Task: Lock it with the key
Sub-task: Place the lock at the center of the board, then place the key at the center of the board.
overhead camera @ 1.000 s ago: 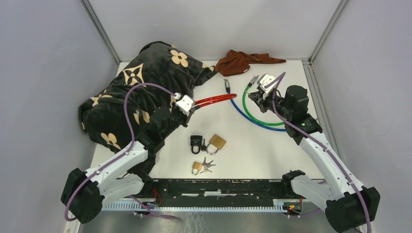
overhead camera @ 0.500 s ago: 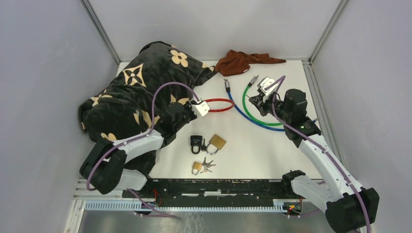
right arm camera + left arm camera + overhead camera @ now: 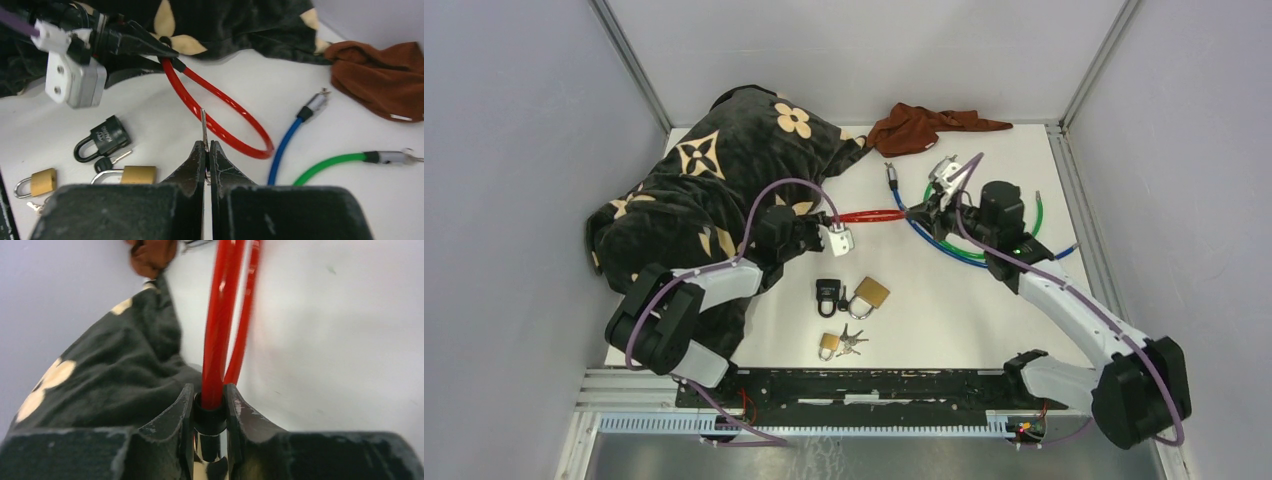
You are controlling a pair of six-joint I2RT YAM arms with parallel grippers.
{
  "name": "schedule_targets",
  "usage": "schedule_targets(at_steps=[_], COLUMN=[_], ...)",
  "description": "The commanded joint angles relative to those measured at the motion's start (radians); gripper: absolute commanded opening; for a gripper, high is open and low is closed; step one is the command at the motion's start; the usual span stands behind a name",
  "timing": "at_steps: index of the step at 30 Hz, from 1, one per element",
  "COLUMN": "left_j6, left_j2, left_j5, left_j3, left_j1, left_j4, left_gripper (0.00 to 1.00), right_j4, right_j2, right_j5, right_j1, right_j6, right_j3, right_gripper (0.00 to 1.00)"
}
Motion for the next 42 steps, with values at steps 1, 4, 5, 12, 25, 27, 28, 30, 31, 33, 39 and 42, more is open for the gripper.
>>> schedule_targets(at_steps=[1, 4, 5, 12, 25, 27, 28, 30, 31, 33, 39, 42], left_j6=[0.249, 0.224, 0.22, 0.204, -0.673, -0.844, -0.919, -1.071, -1.137, -1.236, -1.271, -1.222], left_j2=[-0.052, -0.067, -0.077, -0.181, -0.478, -0.513, -0.531, -0.562, -0.581, -0.618, -0.721, -0.75], left_j5=[0.14, 0.124, 0.125, 0.136, 0.053, 0.038, 0.026, -0.011, -0.041, -0.091, -0.025, 0.021], left_j3=[-0.079, -0.086, -0.089, -0.122, -0.107, -0.135, -0.148, -0.169, -0.177, -0.189, -0.213, -0.235], left_j1=[-0.012, -0.012, -0.011, -0.011, -0.01, -0.005, 0.002, 0.024, 0.036, 0.066, 0.102, 0.107], left_j4=[-0.14, -0.126, -0.126, -0.149, -0.174, -0.158, -0.156, -0.168, -0.184, -0.229, -0.303, -0.328], left_gripper=[0.34, 0.43, 0.57, 0.96, 1.0, 1.0, 1.0, 1.0, 1.0, 1.0, 1.0, 1.0], right_j4=[0.09, 0.092, 0.092, 0.087, -0.176, -0.248, -0.278, -0.354, -0.395, -0.451, -0.528, -0.548], right_j2=[0.12, 0.247, 0.283, 0.501, 0.749, 0.743, 0.73, 0.692, 0.668, 0.62, 0.597, 0.643], right_j5=[0.038, 0.062, 0.062, 0.126, 0.291, 0.326, 0.359, 0.447, 0.487, 0.556, 0.461, 0.437], right_j1=[0.115, 0.188, 0.198, 0.215, 0.245, 0.243, 0.243, 0.239, 0.232, 0.195, 0.028, 0.025], right_j6=[0.05, 0.048, 0.053, 0.099, 0.14, 0.113, 0.095, 0.035, 0.013, -0.025, -0.056, -0.114], right_j3=[0.073, 0.133, 0.151, 0.273, 0.426, 0.456, 0.472, 0.501, 0.505, 0.485, 0.43, 0.485], right_gripper=[0.0, 0.0, 0.0, 0.0, 0.4, 0.49, 0.52, 0.54, 0.54, 0.53, 0.51, 0.46])
